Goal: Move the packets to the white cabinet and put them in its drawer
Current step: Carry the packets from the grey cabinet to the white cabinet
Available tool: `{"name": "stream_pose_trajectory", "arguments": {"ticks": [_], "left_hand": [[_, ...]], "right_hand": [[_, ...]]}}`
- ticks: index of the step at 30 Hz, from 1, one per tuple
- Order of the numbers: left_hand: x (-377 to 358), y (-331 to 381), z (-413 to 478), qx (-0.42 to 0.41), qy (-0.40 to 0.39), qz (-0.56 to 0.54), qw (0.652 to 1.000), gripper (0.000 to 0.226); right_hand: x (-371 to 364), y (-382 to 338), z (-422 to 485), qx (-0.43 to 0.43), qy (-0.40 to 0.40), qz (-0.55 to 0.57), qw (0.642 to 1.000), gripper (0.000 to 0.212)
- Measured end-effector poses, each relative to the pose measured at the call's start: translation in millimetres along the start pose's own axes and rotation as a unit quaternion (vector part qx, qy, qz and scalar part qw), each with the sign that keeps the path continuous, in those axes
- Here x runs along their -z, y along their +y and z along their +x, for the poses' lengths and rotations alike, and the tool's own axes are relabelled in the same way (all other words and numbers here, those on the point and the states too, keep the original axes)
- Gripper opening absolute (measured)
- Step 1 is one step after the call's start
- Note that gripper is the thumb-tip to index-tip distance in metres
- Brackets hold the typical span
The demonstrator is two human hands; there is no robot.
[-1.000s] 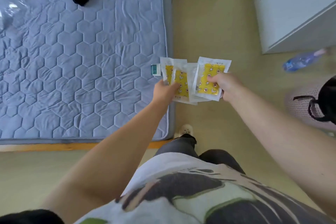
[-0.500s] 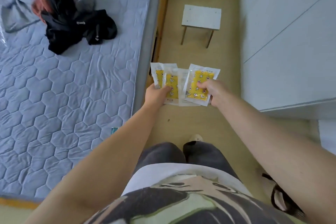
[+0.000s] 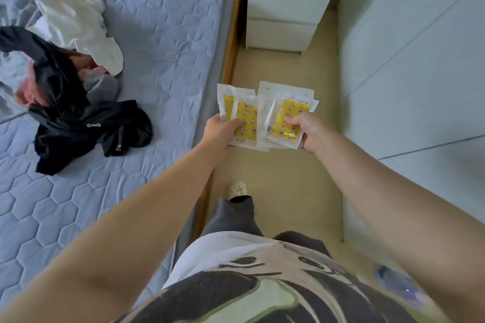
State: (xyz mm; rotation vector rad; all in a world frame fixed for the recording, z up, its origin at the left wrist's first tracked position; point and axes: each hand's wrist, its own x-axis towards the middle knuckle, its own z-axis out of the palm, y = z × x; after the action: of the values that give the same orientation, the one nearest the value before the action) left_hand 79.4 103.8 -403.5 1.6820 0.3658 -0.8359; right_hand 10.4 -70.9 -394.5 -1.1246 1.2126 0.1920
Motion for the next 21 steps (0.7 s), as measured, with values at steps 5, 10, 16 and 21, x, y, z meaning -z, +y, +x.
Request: {"name": "stream_pose_trajectory", "arguments": {"ticks": [5, 10, 16, 21], "left_hand": [[-33.8, 97.5, 80.9, -0.010, -0.021, 0.024, 0.999, 0.018], [-86.8, 178.2, 163.4, 0.000, -0.038, 0.034, 0.999, 0.012], [-157.4, 280.1, 265.3, 0.013, -0.037, 0.031, 0.999, 0.016], [-201.0, 350.0, 347.0, 0.032, -0.039, 0.022, 0.998, 0.016]], "right_hand": [[-12.2, -105.7, 62.5, 0.003, 0.026, 0.016, 1.000, 0.034], [-0.4, -200.5, 129.3, 0.004, 0.027, 0.030, 0.999, 0.030], [16.2, -323.3, 218.5, 0.009, 0.035, 0.051, 0.998, 0.027], [13.5, -410.8, 293.1, -0.004, 0.049, 0.051, 0.997, 0.021]]}}
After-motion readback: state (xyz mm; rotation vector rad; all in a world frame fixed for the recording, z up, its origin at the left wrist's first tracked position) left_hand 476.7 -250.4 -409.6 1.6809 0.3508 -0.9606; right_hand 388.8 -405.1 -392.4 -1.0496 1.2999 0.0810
